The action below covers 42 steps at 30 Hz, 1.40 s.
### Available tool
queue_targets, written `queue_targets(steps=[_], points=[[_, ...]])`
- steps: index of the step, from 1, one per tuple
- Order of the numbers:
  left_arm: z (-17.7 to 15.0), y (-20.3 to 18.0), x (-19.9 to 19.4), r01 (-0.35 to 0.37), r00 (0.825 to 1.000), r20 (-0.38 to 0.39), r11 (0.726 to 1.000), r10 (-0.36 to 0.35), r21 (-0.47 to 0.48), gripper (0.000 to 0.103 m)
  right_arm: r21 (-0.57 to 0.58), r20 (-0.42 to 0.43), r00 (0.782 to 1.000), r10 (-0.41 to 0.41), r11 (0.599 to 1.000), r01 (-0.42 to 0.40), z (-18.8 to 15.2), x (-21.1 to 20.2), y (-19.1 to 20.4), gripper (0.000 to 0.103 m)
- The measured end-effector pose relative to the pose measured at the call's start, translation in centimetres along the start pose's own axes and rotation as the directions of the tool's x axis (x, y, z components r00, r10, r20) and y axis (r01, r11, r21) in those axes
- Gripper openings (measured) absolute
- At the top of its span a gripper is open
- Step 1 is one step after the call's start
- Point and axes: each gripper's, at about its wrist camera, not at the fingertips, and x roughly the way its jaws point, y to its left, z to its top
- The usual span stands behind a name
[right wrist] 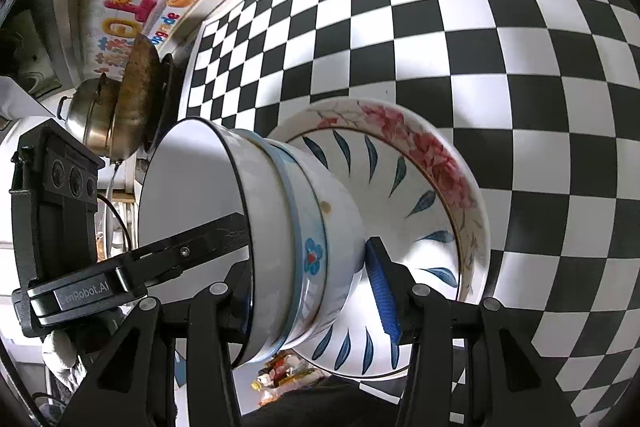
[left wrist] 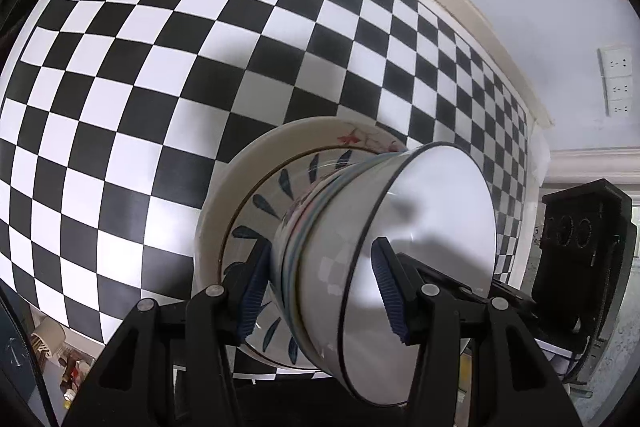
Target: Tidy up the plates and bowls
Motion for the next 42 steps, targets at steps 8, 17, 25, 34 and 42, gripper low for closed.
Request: queue_targets(steps=[8,17,25,34,42], points=[[-0.1,0.2,0.5,-0.009,1.000,0.003,1.000,0.009,-0.002,0.048,-0.015,-0.006,1.000,-0.028,0.999,0.028,-0.1,0.8,-0.1,0.049],[-0.3,0.3,0.5,-0.003,1.000,0.000,1.000,0.003,-0.007,0.048,-0.041,0.006,0.998,-0.062,0.997,0.062,-0.2,0.4,0.3,0.047],[-0.4,0.3,0.5,-0.021,1.000,0.003,1.000,0.021,0.003,0.048,-0.040,0.016,0.997,-0.070,0.997,0.070,-0.4,0.0,0.5,0.047],[-1.9,-1.6,-3.7,-0.184,0.974,0.148,0.980,0.170,0.081,0.050,-0.083,0.101,0.984,-0.146,0.984,0.155,-1.7,-2.9,2.6,0.047],[-4.5,-2.8,-8.3,-0.270,0.929,0.297,0.953,0.220,0.141,0.082,-0.132,0.241,0.923,-0.301,0.931,0.339,-4.9,-8.0,6.4,0.084]])
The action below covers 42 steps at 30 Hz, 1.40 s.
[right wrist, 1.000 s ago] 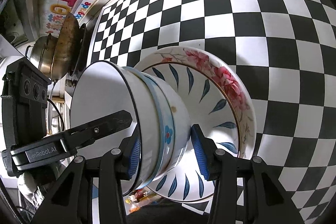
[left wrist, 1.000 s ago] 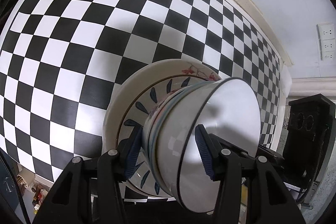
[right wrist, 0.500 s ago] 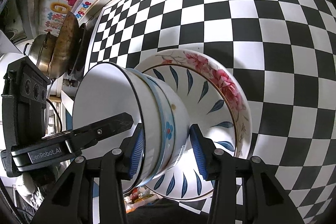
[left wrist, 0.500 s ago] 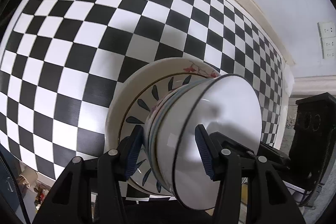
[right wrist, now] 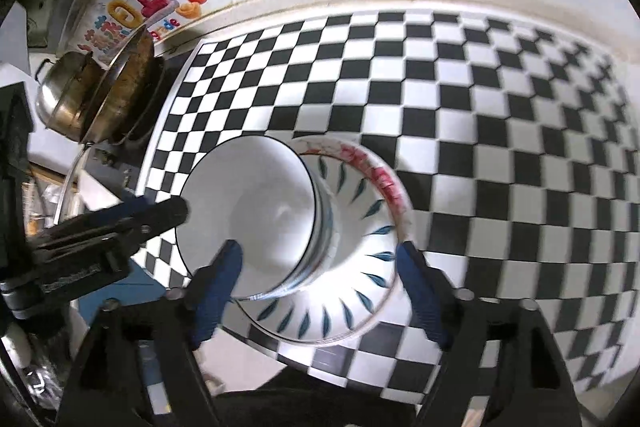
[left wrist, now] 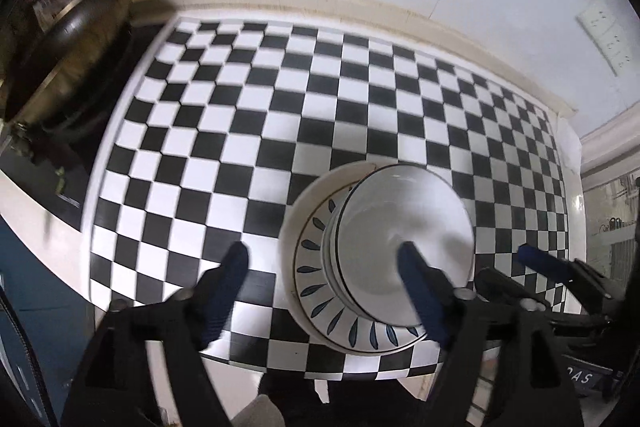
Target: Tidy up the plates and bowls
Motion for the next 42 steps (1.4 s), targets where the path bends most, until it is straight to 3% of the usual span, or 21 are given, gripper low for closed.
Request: queue_targets(steps=[1,4,14,20,27,32,42], points=[[-0.1,-0.1,-0.6,-0.002,1.000,0.020,1.000,0.002,0.008,0.090,-0.006,0.014,1.000,-0.022,1.000,0.022,-0.2,-0.7,0.2,0.085],[-0.7,-0.4,-2.4,-0.024,0.998,0.067,0.999,0.022,0.032,0.095,-0.007,0.062,0.996,-0.068,0.998,0.069,-0.8,-2.7,0.8,0.086],[-3.8,-0.4,-9.0,-0.001,0.988,0.157,0.998,-0.009,0.063,0.096,0.023,0.193,0.974,-0.118,0.993,0.116,-4.3,-9.7,3.7,0.088],[-7.3,-0.8,-15.3,-0.022,0.970,0.244,0.995,-0.001,0.094,0.096,0.034,0.302,0.943,-0.139,0.990,0.136,-8.5,-16.5,6.3,0.090],[-11.7,-0.9,-21.9,-0.083,0.930,0.366,0.991,0.037,0.109,0.096,0.041,0.424,0.886,-0.189,0.981,0.189,-13.8,-23.8,9.2,0.091],[-13.8,-1.1,-24.5,-0.106,0.917,0.396,0.986,0.048,0.127,0.096,0.021,0.473,0.854,-0.214,0.972,0.232,-16.8,-26.9,10.9,0.092],[-16.2,-1.8,-26.0,-0.086,0.923,0.385,0.985,0.021,0.151,0.096,0.012,0.504,0.838,-0.210,0.972,0.236,-20.1,-29.6,12.2,0.093]])
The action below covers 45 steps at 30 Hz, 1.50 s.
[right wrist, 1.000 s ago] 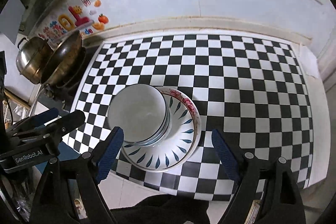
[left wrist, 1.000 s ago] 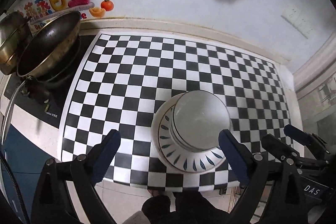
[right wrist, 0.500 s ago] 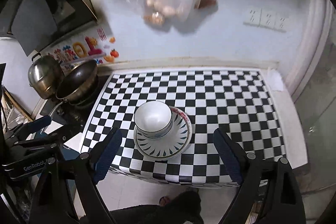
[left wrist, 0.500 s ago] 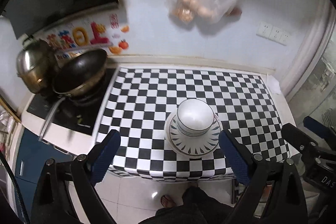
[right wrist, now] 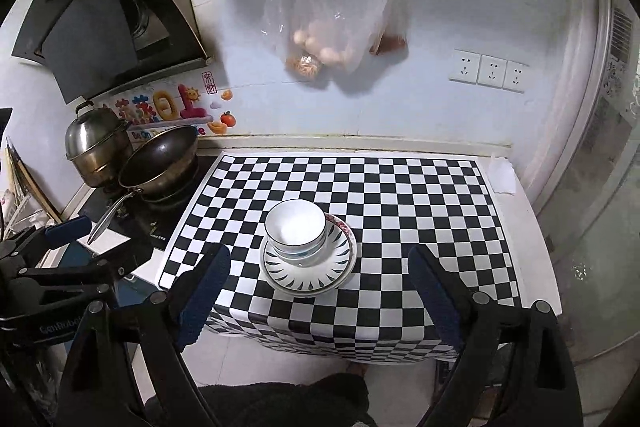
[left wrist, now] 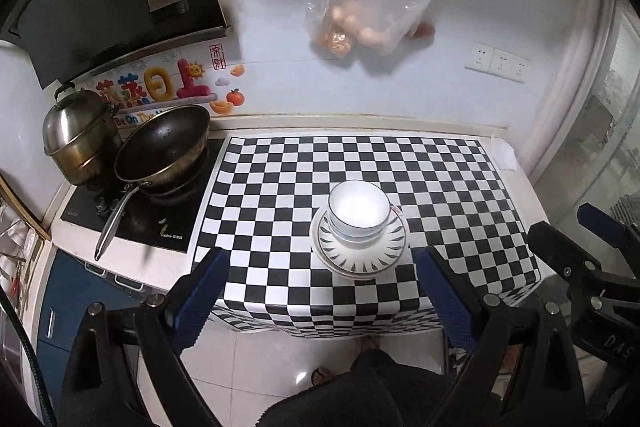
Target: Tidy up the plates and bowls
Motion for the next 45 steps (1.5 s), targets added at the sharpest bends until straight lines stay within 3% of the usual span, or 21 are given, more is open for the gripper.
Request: queue_targets(steps=[45], points=[[-1.4,-0.4,-0.9,0.006,1.000,-0.015,1.000,-0.007,-0.026,0.096,0.003,0.004,0.999,-0.036,0.999,0.036,-0.4,-0.5,-2.1,0.094]])
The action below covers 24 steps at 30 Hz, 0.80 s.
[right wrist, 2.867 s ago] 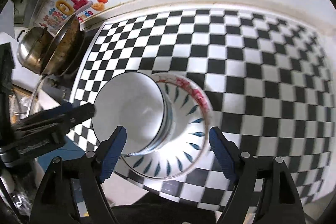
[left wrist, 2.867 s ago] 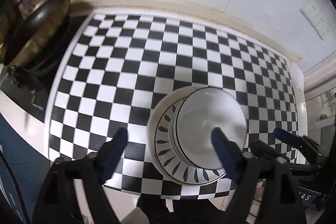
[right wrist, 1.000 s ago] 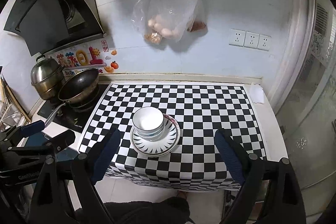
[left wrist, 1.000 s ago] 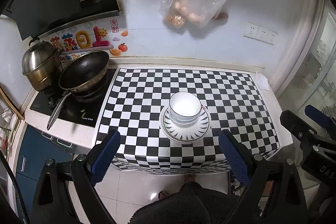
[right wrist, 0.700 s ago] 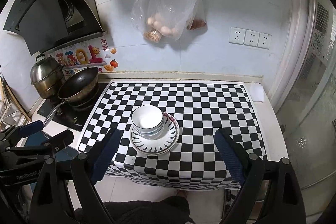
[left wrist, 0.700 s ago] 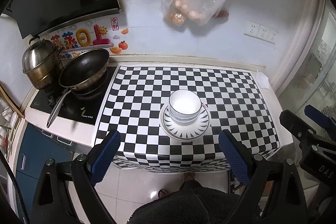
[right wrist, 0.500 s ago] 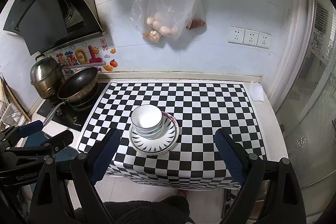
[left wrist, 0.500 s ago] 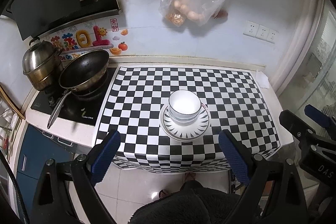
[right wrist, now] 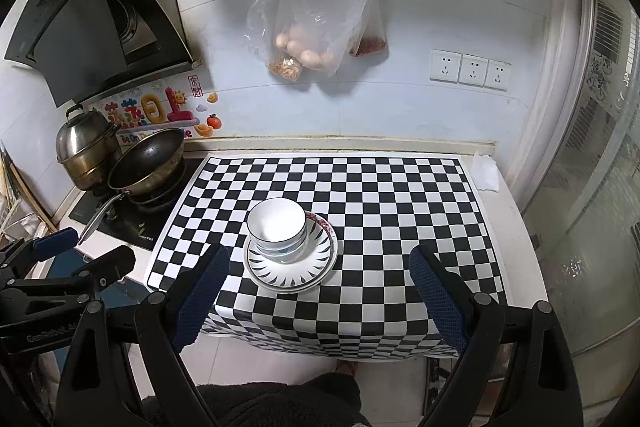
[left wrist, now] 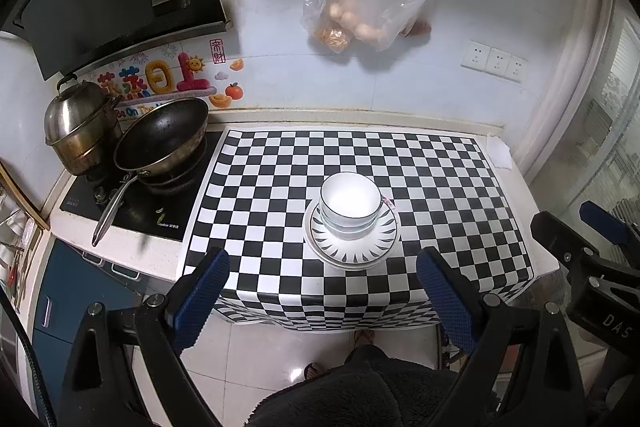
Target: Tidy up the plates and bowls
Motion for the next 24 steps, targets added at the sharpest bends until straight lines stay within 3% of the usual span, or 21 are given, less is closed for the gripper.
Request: queue_targets(steps=[24], points=[[-0.05,0.14,0.00,0.002,1.000,-0.002,1.000,-0.002,0.005,0.096,0.026,0.006,1.000,-0.002,1.000,0.001,-0.77,-0.36,0.40,0.094]])
